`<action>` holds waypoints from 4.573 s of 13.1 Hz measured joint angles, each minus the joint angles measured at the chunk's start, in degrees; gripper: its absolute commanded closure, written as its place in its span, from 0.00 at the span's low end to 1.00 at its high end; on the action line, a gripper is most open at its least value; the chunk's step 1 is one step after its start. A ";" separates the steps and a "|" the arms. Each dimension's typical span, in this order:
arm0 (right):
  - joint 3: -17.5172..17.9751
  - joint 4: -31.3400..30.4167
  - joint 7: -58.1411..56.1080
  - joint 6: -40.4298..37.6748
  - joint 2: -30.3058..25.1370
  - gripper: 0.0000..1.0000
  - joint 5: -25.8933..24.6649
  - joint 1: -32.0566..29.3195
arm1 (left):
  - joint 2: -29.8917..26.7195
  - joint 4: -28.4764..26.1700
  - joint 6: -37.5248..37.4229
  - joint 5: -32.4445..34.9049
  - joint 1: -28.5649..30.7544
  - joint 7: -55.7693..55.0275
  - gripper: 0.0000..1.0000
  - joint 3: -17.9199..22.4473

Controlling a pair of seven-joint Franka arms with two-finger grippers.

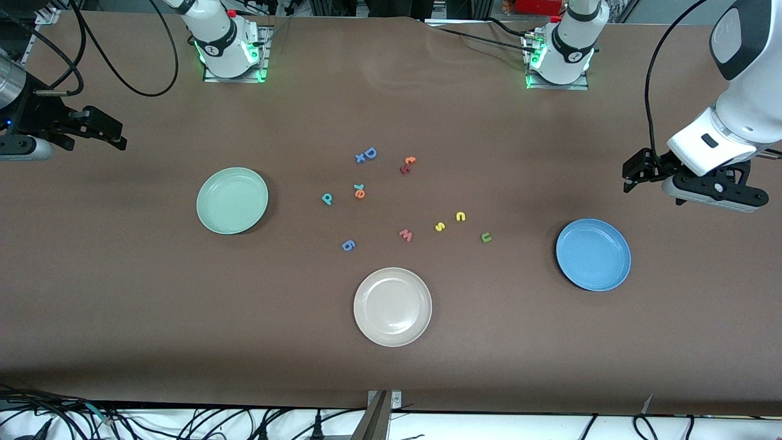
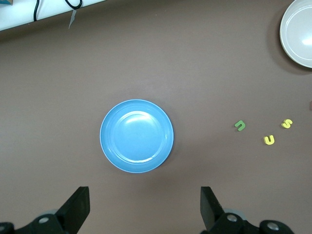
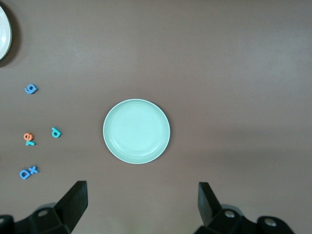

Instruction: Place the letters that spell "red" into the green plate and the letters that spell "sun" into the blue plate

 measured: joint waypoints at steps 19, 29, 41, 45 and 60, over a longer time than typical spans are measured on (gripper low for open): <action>-0.15 0.00 0.39 -0.08 0.01 0.00 0.00 -0.02 | 0.00 0.00 0.00 0.00 0.00 0.00 0.00 -0.05; -0.13 -0.29 0.42 -0.73 0.12 0.00 -0.01 -0.02 | 0.00 0.00 0.00 0.00 -0.01 0.00 0.00 -0.10; -0.13 -0.31 0.41 -0.92 0.17 0.00 -0.01 -0.02 | 0.00 0.00 0.00 0.00 -0.01 0.00 0.00 -0.10; -0.13 -0.31 0.40 -0.93 0.17 0.00 -0.01 -0.02 | 0.00 0.38 0.06 0.00 -0.01 0.00 0.00 -0.10; 1.01 -2.35 8.75 3.53 9.14 0.00 -0.02 12.38 | 0.03 0.41 0.06 0.00 -0.01 0.00 0.00 -0.14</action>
